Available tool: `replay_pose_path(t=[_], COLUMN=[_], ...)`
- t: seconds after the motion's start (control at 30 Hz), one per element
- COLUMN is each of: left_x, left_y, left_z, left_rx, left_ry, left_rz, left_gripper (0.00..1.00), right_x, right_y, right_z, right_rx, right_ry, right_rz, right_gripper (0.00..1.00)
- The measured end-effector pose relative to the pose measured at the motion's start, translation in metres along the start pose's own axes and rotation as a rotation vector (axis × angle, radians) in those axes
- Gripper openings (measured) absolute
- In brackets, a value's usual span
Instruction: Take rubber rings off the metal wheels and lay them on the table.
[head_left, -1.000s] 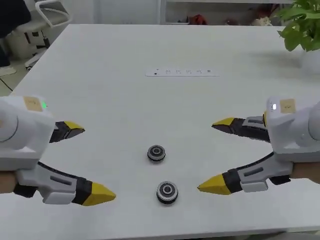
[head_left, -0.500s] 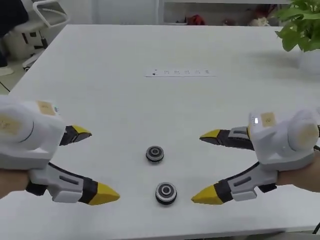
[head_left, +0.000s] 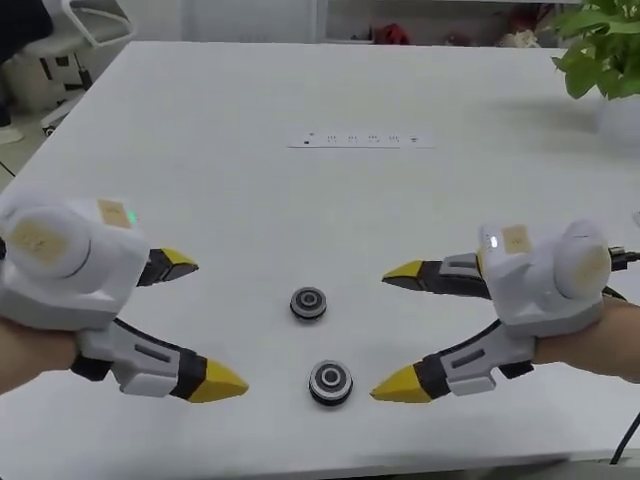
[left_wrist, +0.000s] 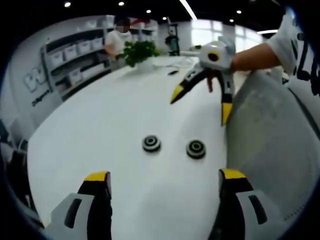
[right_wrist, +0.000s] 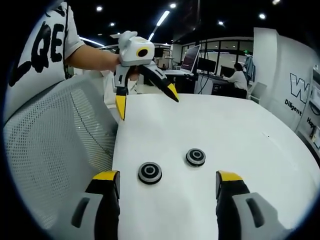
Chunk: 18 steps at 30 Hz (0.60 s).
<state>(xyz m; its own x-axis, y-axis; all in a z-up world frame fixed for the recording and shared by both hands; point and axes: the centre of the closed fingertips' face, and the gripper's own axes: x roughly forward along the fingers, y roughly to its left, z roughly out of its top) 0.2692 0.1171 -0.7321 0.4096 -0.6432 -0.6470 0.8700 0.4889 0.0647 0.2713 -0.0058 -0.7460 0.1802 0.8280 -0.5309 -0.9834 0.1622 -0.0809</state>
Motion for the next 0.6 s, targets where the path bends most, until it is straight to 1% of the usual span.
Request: replay_pose_path(t=[0.33,0.47,0.6], left_x=[0.008,0.011,0.016], left_y=[-0.003,-0.006,-0.008], left_z=[-0.002,0.003,0.004], left_rx=[0.016,0.001,0.011], left_ry=[0.010,-0.010,-0.006], left_rz=[-0.025,-0.044,-0.056], left_gripper=[0.88,0.86,0.85], right_x=[0.002,0.003,0.005], right_y=[-0.002,-0.002,-0.001], right_z=[-0.003,-0.004,-0.005], right_rx=[0.034,0.032,0.040], right_ry=[-0.009,-0.007,-0.005], right_rz=[0.005,0.007,0.015], right_gripper=[0.73,0.72,0.71])
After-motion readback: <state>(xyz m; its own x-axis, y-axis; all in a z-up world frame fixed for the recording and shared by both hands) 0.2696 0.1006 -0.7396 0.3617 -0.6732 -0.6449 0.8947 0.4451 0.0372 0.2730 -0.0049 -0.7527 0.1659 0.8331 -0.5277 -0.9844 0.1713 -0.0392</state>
